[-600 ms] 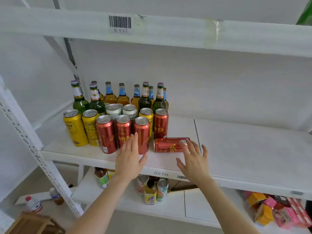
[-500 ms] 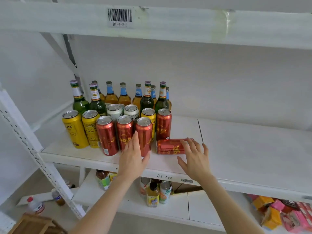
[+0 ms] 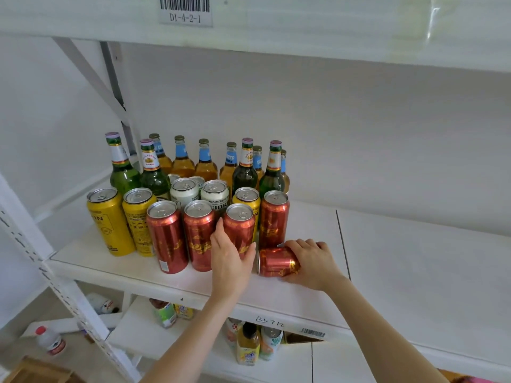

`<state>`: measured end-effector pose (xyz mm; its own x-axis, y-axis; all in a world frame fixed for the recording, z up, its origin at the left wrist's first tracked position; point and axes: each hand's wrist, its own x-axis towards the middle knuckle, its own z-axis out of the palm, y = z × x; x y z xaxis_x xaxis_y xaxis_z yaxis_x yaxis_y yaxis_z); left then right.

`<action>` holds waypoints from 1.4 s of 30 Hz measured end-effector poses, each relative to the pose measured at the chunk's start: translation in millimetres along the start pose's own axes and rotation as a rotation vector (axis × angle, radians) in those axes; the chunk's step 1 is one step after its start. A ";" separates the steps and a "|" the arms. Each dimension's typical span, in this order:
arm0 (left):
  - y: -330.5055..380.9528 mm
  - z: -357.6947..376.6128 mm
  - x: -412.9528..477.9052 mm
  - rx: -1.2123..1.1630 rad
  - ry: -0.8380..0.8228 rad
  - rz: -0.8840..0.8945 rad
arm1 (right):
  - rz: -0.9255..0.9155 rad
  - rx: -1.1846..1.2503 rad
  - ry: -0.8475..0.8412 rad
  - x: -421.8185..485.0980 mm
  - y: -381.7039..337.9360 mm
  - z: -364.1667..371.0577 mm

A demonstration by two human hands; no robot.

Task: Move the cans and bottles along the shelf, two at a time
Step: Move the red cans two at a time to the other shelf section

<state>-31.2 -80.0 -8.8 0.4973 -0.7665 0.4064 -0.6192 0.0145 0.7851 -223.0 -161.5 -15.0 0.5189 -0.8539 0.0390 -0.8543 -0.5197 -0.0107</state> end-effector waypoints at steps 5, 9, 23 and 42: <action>7.6 8.0 7.3 -0.048 0.015 -0.101 | 0.008 0.059 -0.069 -2.0 8.5 -7.2; 6.0 6.8 9.6 -0.039 0.009 -0.131 | 0.033 0.136 -0.107 -14.0 18.0 -13.6; 4.5 -14.9 -5.9 -0.114 -0.108 -0.101 | 0.420 1.199 0.148 -66.3 16.6 -22.7; 39.7 -27.9 -40.6 -0.315 -0.417 -0.168 | 0.617 1.638 0.338 -137.0 2.7 -31.9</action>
<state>-59.0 -30.3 18.9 0.2507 -0.9635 0.0939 -0.3079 0.0126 0.9513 -297.4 -45.1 11.4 -0.0425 -0.9839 -0.1736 0.1049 0.1684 -0.9801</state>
